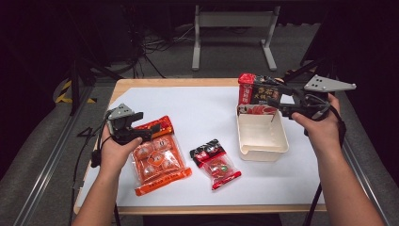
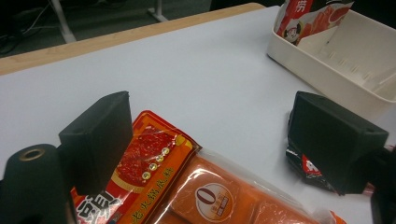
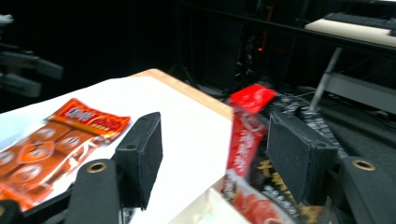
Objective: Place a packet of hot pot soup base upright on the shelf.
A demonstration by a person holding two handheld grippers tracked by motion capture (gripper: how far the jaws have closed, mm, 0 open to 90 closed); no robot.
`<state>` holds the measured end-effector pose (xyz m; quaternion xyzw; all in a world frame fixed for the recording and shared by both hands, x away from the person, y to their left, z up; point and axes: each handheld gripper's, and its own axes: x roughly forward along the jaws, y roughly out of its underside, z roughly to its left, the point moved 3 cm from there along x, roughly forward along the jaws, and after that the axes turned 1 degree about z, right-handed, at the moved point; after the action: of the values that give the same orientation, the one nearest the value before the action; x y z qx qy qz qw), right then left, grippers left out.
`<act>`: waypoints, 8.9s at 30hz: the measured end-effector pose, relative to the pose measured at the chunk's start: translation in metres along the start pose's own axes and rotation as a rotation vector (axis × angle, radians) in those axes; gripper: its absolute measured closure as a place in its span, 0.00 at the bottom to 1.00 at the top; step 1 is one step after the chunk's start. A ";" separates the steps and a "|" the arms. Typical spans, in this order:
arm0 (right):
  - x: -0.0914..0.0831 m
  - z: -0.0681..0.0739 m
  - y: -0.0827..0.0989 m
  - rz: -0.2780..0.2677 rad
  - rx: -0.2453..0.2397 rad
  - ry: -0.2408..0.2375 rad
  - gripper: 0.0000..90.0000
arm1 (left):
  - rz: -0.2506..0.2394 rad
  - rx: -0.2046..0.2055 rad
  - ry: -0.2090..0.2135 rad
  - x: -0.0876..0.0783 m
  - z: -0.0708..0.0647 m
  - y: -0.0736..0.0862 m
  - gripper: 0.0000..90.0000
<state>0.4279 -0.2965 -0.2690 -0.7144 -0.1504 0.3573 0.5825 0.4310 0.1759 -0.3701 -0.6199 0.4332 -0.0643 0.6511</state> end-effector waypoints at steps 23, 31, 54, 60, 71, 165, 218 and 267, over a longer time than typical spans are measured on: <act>0.004 0.034 0.041 -0.009 0.053 -0.060 0.40 | 0.033 0.031 -0.156 -0.016 0.026 0.004 0.11; 0.011 0.044 0.045 0.002 0.020 -0.074 0.39 | 0.002 -0.032 -0.170 -0.016 0.052 0.017 0.18; 0.017 0.047 0.059 0.027 0.004 -0.111 0.41 | 0.100 -0.178 -0.235 -0.011 0.099 0.058 0.21; 0.018 0.049 0.059 0.026 0.008 -0.137 0.44 | 0.131 -0.201 -0.235 -0.008 0.102 0.065 0.20; 0.022 0.054 0.061 0.043 0.013 -0.158 0.44 | 0.214 -0.263 -0.238 0.003 0.109 0.079 0.19; 0.033 0.076 0.045 0.081 0.040 -0.263 0.53 | -0.155 -0.155 -0.051 -0.039 0.047 0.017 1.00; 0.067 0.118 0.024 0.112 -0.074 -0.344 0.42 | -0.348 0.230 0.206 -0.094 -0.063 -0.038 1.00; 0.122 0.169 0.030 0.030 -0.142 -0.585 0.33 | -0.423 0.290 0.325 -0.094 -0.096 -0.050 1.00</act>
<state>0.3913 -0.1055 -0.3493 -0.6223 -0.3259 0.5449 0.4579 0.3341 0.1503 -0.2674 -0.5785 0.3795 -0.3581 0.6270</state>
